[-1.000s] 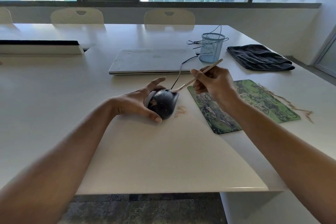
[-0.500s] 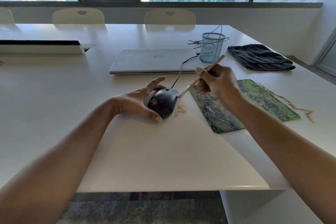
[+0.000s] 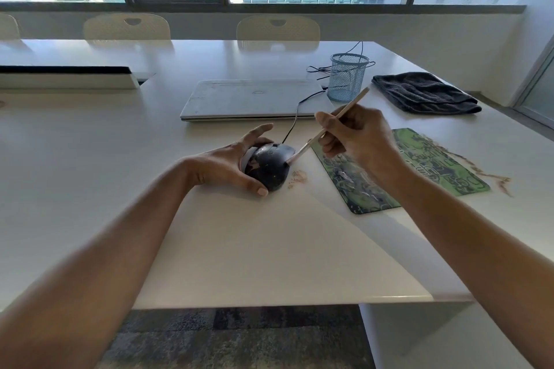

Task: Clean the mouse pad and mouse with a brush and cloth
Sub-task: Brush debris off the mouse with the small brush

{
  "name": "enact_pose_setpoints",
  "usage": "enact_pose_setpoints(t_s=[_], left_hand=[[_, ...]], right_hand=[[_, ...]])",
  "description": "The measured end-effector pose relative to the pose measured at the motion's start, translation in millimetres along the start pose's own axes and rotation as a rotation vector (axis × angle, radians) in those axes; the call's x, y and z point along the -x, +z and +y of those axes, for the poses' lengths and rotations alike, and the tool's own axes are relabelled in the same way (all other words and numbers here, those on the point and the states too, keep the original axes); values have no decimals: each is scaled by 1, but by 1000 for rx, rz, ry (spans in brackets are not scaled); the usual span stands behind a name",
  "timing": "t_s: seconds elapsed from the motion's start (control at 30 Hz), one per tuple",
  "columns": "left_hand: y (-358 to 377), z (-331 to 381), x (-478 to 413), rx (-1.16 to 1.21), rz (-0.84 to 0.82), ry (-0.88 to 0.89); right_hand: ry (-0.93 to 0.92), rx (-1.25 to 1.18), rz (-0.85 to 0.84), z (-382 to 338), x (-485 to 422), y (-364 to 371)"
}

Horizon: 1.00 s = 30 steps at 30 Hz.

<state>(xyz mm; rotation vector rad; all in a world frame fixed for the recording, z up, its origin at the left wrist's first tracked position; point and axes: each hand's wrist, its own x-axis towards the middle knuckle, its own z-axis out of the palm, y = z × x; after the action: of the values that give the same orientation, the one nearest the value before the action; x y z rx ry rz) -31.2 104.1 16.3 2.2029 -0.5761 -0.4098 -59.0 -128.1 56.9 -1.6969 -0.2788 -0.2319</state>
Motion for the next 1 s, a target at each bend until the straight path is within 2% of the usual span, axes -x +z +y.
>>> enact_pose_setpoints(t_s=[0.13,0.37,0.6,0.77,0.9,1.0], left_hand=[[-1,-2,-1,-1,11,-4],[-1,-5,-2,-1,16,10],[0,-5,-2,-2,14,16],[0,-3,0,-1,12,26],[0,-1,0,-8,8,32],[-1,-2,1,-5,8,28]], right_hand=[[-13,-183,-134,-2,9,12],[-113,-21,-190,-2,16,-2],[-170,-121,-267,2,27,6],[-220,12,-258,6,34,-12],[-220,-95,-263,6,35,-9],[-289,30,-318,8,38,0]])
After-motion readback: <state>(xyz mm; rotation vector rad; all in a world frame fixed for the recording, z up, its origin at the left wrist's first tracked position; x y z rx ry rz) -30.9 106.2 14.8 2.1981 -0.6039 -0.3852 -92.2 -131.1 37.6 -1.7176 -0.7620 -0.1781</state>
